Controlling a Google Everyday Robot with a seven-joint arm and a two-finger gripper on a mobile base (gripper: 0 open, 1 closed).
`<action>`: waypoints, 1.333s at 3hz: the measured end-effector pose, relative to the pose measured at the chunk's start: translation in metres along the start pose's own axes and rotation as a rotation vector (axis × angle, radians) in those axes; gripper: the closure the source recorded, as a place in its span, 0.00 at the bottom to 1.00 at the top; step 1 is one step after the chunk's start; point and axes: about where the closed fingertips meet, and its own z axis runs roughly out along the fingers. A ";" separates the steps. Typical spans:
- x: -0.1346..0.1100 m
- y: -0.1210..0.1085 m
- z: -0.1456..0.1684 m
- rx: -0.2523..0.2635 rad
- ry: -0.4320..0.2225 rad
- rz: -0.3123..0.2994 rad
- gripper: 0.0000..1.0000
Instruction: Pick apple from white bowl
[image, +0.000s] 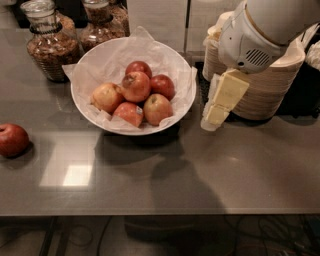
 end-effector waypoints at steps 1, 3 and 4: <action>-0.021 -0.008 0.020 0.005 -0.131 0.004 0.00; -0.070 -0.030 0.069 -0.081 -0.357 0.042 0.00; -0.085 -0.039 0.086 -0.110 -0.407 0.041 0.00</action>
Offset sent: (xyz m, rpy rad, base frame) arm 0.0628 0.0992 -0.0194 0.4370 0.0420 0.1179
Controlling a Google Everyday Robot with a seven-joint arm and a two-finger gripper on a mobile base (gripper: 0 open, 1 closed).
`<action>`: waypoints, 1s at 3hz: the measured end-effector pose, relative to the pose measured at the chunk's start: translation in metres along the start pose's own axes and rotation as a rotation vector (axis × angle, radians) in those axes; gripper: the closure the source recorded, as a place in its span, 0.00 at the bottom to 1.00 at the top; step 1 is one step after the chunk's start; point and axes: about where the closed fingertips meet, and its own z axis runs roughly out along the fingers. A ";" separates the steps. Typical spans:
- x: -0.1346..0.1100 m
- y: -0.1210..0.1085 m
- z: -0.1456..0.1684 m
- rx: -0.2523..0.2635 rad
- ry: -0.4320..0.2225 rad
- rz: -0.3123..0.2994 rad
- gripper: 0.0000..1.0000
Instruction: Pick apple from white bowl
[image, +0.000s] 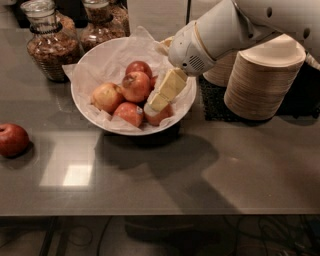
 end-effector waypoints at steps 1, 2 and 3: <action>-0.005 -0.004 0.021 -0.028 -0.014 -0.010 0.00; -0.011 -0.007 0.040 -0.053 -0.016 -0.023 0.00; -0.016 -0.007 0.053 -0.071 -0.017 -0.036 0.00</action>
Offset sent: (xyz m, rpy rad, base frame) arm 0.0232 0.0526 -0.0257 0.0048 0.0250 0.0827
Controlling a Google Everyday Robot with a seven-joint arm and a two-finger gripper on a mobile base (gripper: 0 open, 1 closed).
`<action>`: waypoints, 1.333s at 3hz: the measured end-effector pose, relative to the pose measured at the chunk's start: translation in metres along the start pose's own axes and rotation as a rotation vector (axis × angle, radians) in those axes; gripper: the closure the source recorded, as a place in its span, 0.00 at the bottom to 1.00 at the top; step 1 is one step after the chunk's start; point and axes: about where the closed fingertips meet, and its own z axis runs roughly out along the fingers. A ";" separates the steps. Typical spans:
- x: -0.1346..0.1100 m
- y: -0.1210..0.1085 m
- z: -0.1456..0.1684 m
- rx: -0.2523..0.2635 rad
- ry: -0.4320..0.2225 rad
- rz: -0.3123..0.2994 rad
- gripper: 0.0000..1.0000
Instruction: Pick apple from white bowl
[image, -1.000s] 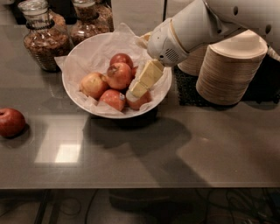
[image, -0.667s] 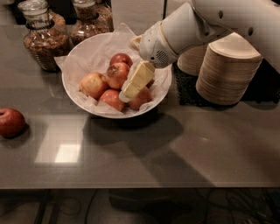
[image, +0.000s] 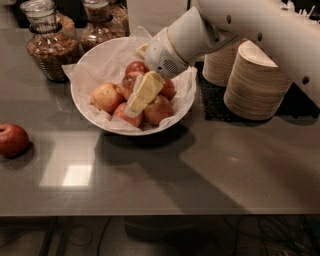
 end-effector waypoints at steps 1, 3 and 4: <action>0.007 0.003 0.008 -0.005 0.015 0.005 0.00; 0.007 0.003 0.008 -0.005 0.015 0.005 0.42; 0.007 0.003 0.008 -0.005 0.015 0.005 0.66</action>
Offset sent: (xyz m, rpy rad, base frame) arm -0.0006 0.0007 -0.0099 -0.0135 0.0070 -0.0025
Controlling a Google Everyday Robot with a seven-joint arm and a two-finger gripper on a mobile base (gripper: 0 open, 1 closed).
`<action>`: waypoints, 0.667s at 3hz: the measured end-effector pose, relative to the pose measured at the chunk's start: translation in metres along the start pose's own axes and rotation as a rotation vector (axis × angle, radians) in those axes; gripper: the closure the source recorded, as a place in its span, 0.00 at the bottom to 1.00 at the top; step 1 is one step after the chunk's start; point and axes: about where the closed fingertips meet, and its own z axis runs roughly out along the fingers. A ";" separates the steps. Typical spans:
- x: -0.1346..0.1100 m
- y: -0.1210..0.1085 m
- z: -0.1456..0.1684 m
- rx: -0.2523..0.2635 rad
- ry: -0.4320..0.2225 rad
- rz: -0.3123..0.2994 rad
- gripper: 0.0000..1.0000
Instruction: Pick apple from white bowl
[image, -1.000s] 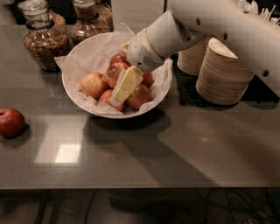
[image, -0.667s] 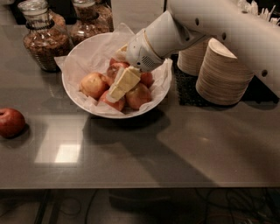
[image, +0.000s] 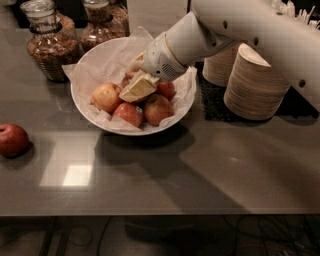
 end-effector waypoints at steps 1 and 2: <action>0.000 0.000 0.000 0.000 0.000 0.000 0.89; 0.000 0.000 0.000 0.000 0.000 -0.001 1.00</action>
Offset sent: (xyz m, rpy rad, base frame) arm 0.0000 0.0000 0.0000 0.0000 0.0000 0.0000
